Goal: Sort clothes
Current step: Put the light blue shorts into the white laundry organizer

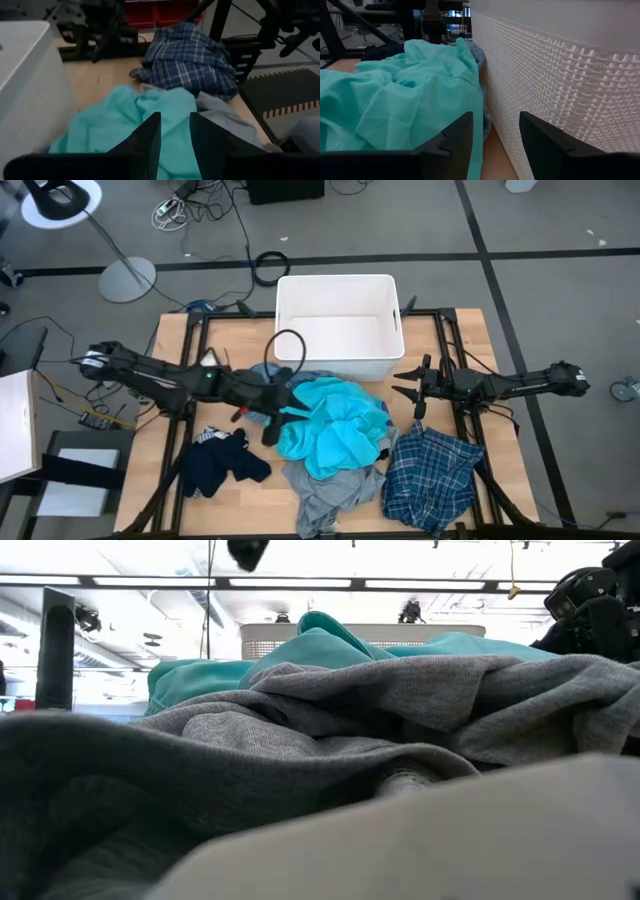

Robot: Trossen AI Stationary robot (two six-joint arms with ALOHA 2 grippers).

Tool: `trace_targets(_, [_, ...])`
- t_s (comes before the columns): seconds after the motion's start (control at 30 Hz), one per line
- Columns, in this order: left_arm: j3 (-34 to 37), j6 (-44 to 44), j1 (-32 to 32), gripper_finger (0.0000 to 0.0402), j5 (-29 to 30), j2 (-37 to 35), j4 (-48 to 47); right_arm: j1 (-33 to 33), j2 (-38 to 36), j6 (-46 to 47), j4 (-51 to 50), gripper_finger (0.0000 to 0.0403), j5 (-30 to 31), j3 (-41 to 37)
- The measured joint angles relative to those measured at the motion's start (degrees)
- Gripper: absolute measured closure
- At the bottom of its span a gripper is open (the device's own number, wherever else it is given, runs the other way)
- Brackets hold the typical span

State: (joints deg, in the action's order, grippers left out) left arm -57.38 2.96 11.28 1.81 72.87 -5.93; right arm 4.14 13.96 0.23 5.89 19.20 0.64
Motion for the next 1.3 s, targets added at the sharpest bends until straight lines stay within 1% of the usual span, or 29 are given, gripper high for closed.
trace_targets(0.1, [-2.3,-1.6,0.0,0.0288,-1.5,2.6,0.2,0.0,0.0,0.0,0.0,0.0241,0.0,0.0])
trace_targets(0.2, [-3.9,-1.6,0.0,0.0272,-2.5,4.9,0.0,0.0,0.0,0.0,0.0,0.0241,0.0,0.0])
trace_targets(0.33, [-4.8,-2.0,0.0,0.0237,-2.5,7.4,0.2,0.0,0.0,0.0,0.0,0.0241,0.0,0.0])
trace_targets(0.43, [-4.8,-4.3,0.2,0.0211,-2.3,10.2,0.0,0.0,0.0,0.0,0.0,0.0241,0.0,0.0])
trace_targets(0.53, [-4.8,-7.4,0.9,0.0194,-0.3,13.1,-0.9,0.0,0.0,0.0,0.0,0.0241,0.0,0.0])
trace_targets(0.6, [-4.8,-7.2,1.2,0.0190,2.4,15.4,-1.4,0.0,0.0,0.0,0.0,0.0241,0.0,0.0])
trace_targets(0.7, [-4.7,-4.8,1.2,0.0189,7.7,19.2,-2.2,0.0,0.0,0.0,0.0,0.0241,0.0,0.0])
trace_targets(0.8, [-4.7,-4.2,0.6,0.0190,8.2,23.2,-1.9,0.0,0.0,0.0,0.0,0.0241,0.0,0.0])
trace_targets(0.93, [-4.7,-0.9,-1.2,0.0196,8.0,29.8,-1.5,0.0,0.0,0.0,0.3,0.0241,0.0,0.0])
trace_targets(1.0, [-4.8,0.8,-2.0,0.0204,7.5,32.3,-0.5,0.0,0.0,0.0,0.3,0.0241,0.0,0.0])
trace_targets(1.07, [-4.8,2.1,-2.3,0.0232,5.7,33.7,0.5,0.0,0.0,0.0,0.3,0.0240,0.0,0.0])
trace_targets(1.1, [-4.8,2.2,-2.3,0.0256,4.9,33.8,0.9,0.0,0.0,0.0,0.3,0.0240,0.0,0.0])
trace_targets(1.13, [-4.8,2.2,-2.1,0.0288,4.5,33.6,1.1,0.0,0.0,0.0,0.4,0.0240,0.0,0.0])
trace_targets(1.2, [-5.3,1.6,-1.5,0.0361,3.7,32.1,0.4,0.0,0.0,0.0,0.4,0.0240,0.0,0.0])
trace_targets(1.23, [-6.1,1.1,-1.2,0.0380,3.2,30.8,-0.5,0.0,0.0,0.0,0.5,0.0241,0.0,0.0])
trace_targets(1.3, [-8.6,0.0,-0.5,0.0390,3.0,27.2,-2.2,0.0,0.0,0.0,0.5,0.0240,0.0,0.0])
